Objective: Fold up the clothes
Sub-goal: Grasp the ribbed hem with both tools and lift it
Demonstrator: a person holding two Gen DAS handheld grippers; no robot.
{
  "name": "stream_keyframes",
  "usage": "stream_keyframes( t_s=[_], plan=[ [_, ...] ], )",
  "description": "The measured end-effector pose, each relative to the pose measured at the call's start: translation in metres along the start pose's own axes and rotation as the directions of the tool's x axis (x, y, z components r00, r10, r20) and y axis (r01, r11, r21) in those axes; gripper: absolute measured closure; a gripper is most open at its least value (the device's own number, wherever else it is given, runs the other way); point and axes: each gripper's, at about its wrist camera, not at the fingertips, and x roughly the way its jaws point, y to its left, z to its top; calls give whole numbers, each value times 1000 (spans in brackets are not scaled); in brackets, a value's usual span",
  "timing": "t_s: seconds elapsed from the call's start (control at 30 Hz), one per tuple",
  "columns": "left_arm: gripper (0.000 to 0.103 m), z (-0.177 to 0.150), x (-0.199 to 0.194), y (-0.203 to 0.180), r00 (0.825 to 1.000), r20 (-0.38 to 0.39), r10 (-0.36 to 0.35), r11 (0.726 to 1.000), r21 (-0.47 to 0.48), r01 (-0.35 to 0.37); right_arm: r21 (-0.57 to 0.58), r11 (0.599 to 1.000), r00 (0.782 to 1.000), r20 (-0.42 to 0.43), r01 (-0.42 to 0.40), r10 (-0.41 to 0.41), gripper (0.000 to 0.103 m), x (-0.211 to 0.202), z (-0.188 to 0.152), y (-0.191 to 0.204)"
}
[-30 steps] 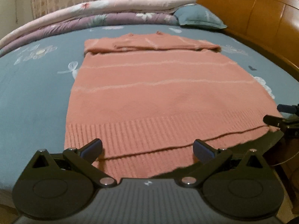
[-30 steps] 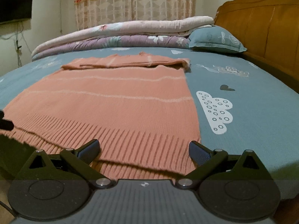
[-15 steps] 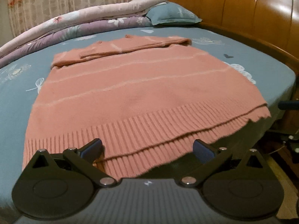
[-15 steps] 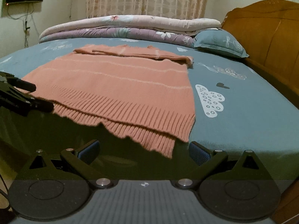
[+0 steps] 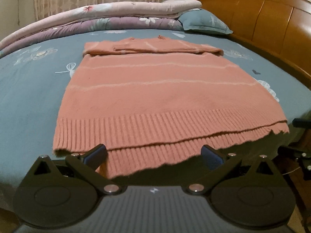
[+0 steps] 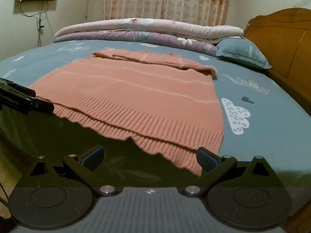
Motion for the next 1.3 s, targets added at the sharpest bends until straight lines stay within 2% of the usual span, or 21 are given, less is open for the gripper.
stream_keyframes(
  t_s=[0.1,0.27,0.4,0.47,0.57,0.67,0.73,0.83,0.93,1.03,1.1,1.17,1.3],
  plan=[
    [1,-1,-5,3,1000,0,6,1000,5,-6,10,1000,1000,-6,2,-2,0,1,-1,0],
    [1,8,-13,1,999,45,-6,999,38,4,20,1000,1000,4,-4,4,0,0,3,0],
    [1,17,-12,-10,997,69,16,993,119,-24,3,1000,1000,19,-1,1,0,0,8,2],
    [1,19,-11,-20,995,93,22,981,191,-39,-17,1000,1000,29,3,-3,0,0,11,4],
    [1,18,-10,-37,990,134,47,939,331,-90,-71,997,999,38,28,-25,0,2,16,7],
    [1,10,-8,-57,982,177,60,856,498,-142,-155,986,997,52,64,-57,0,6,21,11],
    [1,5,-8,-67,980,194,54,802,576,-158,-218,972,996,61,84,-72,0,10,24,15],
    [1,-2,-6,-78,978,202,41,744,648,-165,-318,942,994,64,104,-88,0,19,25,23],
    [1,-4,-1,-85,980,193,51,729,663,-169,-409,905,993,67,117,-98,0,25,22,34],
    [1,-6,4,-88,981,184,60,720,672,-170,-447,890,995,66,92,-70,0,27,21,43],
    [1,-9,7,-91,981,182,69,697,695,-178,-477,875,996,60,84,-63,0,30,21,47],
    [1,-13,11,-94,981,179,77,671,718,-184,-533,840,995,60,99,-79,0,35,18,54],
    [1,-16,16,-95,983,164,82,663,728,-177,-627,765,988,70,149,-135,0,47,11,63]
  ],
)
